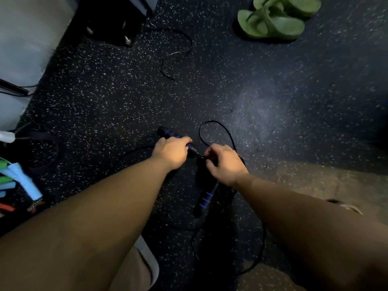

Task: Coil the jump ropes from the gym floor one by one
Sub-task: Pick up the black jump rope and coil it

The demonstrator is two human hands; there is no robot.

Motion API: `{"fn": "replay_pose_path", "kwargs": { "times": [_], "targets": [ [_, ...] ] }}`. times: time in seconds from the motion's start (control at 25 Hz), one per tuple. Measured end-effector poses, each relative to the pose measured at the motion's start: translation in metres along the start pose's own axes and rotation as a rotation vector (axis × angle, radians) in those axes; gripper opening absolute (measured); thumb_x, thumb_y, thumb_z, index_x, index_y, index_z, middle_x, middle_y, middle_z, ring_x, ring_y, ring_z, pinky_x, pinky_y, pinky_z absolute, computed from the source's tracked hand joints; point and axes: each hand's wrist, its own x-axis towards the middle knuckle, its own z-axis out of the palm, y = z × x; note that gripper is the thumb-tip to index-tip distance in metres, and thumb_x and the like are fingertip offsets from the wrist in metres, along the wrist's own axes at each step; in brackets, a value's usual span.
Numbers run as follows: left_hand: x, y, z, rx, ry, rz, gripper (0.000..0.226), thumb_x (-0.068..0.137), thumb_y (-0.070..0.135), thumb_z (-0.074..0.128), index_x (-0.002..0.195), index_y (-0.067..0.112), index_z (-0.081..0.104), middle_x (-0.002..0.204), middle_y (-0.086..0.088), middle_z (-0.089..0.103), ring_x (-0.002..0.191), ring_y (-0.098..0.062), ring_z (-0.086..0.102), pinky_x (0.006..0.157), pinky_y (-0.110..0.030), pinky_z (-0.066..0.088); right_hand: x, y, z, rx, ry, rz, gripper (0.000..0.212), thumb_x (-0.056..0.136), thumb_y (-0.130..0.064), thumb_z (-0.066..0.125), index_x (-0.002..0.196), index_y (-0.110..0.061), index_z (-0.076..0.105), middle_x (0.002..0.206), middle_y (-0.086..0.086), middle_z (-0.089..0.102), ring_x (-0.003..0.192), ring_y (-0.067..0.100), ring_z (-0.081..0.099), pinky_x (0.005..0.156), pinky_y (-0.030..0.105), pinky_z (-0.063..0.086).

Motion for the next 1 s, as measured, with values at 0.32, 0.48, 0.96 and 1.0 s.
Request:
{"fn": "replay_pose_path", "kwargs": {
  "times": [0.32, 0.48, 0.96, 1.0],
  "targets": [
    [-0.01, -0.011, -0.011, 0.201, 0.107, 0.166, 0.036, 0.1, 0.042, 0.051, 0.135, 0.032, 0.048, 0.125, -0.005, 0.045, 0.113, -0.026, 0.047, 0.098, -0.041, 0.038, -0.043, -0.003, 0.005, 0.216, -0.042, 0.153, 0.029, 0.087, -0.029, 0.059, 0.115, -0.033, 0.054, 0.085, -0.008, 0.068, 0.076, 0.012, 0.063, 0.078, 0.03, 0.052],
    [-0.039, -0.005, -0.055, 0.089, 0.234, 0.218, 0.039, 0.103, 0.045, 0.043, 0.138, 0.028, 0.044, 0.128, -0.003, 0.047, 0.114, -0.025, 0.05, 0.099, -0.041, 0.04, -0.043, -0.008, -0.012, 0.182, 0.12, 0.218, 0.055, 0.09, -0.035, 0.063, 0.14, -0.026, 0.041, 0.122, 0.002, 0.054, 0.106, 0.021, 0.059, 0.098, 0.037, 0.049],
    [-0.196, 0.028, -0.193, -0.524, 0.185, 0.035, 0.047, 0.1, 0.053, 0.042, 0.135, 0.021, 0.048, 0.14, -0.009, 0.054, 0.12, -0.026, 0.054, 0.09, -0.035, 0.041, -0.131, -0.161, -0.207, 0.3, 0.47, -0.219, 0.025, 0.099, -0.038, 0.057, 0.09, -0.018, 0.069, 0.07, -0.011, 0.061, 0.062, 0.001, 0.053, 0.061, 0.02, 0.042],
    [-0.209, 0.034, -0.199, -0.576, 0.212, 0.053, 0.043, 0.099, 0.056, 0.043, 0.124, 0.023, 0.053, 0.132, -0.006, 0.059, 0.115, -0.024, 0.056, 0.089, -0.035, 0.041, -0.14, -0.177, -0.221, 0.278, 0.473, -0.254, 0.025, 0.099, -0.038, 0.058, 0.09, -0.018, 0.071, 0.073, -0.01, 0.063, 0.064, 0.001, 0.054, 0.063, 0.021, 0.042]
  ]
}}
